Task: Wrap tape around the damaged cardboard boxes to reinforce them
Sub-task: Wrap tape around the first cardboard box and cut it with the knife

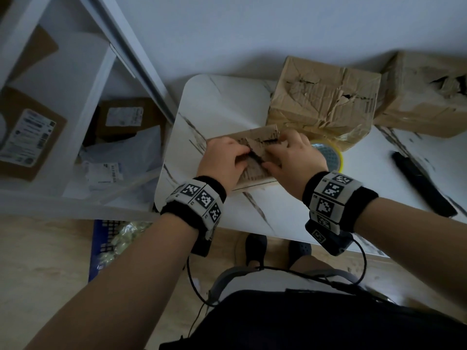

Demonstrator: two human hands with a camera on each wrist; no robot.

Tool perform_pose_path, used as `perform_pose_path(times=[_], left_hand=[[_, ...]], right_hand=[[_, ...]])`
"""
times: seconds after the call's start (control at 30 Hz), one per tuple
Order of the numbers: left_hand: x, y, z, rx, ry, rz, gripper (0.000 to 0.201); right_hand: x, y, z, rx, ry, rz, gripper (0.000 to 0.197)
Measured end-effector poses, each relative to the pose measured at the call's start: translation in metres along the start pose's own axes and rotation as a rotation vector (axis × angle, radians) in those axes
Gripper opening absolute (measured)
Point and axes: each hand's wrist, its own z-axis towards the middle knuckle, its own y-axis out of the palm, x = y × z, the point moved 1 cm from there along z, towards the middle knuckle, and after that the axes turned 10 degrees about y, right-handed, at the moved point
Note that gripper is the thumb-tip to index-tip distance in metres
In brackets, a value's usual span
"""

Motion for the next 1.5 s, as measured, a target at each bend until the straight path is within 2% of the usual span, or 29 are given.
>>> perform_pose_path(times=[0.1, 0.2, 0.3, 0.43, 0.67, 0.97, 1.1, 1.23, 1.4, 1.5], left_hand=[[0.0, -0.001, -0.002, 0.012, -0.03, 0.008, 0.026], [0.003, -0.001, -0.004, -0.043, -0.08, 0.036, 0.031], [0.003, -0.002, -0.003, -0.066, -0.095, 0.027, 0.025], [0.002, -0.007, 0.0, -0.022, -0.109, -0.07, 0.016], [0.003, -0.004, 0.004, -0.019, -0.147, -0.039, 0.013], [-0.007, -0.01, 0.001, -0.008, -0.088, -0.125, 0.007], [-0.006, -0.008, 0.0, 0.011, -0.083, -0.094, 0.01], [-0.005, -0.002, 0.0, 0.027, -0.103, -0.066, 0.02], [-0.002, -0.003, -0.001, -0.006, -0.108, -0.037, 0.032], [-0.003, -0.004, -0.001, -0.05, -0.093, -0.016, 0.035]], right_hand=[[-0.002, 0.007, -0.001, 0.017, 0.004, 0.069, 0.035], [-0.004, 0.012, -0.001, 0.025, 0.018, 0.106, 0.034], [-0.005, 0.012, 0.001, 0.025, 0.028, 0.089, 0.033], [-0.007, 0.008, 0.004, 0.016, 0.038, 0.054, 0.033], [-0.009, 0.004, 0.004, -0.013, 0.049, 0.004, 0.035], [-0.014, 0.005, 0.0, -0.022, 0.017, -0.073, 0.033], [-0.008, 0.014, -0.003, -0.023, 0.012, -0.1, 0.036], [-0.007, 0.02, -0.004, 0.057, -0.039, -0.005, 0.039], [-0.005, 0.023, 0.001, 0.054, -0.03, 0.135, 0.037], [-0.006, 0.013, 0.01, 0.069, -0.04, 0.059, 0.034]])
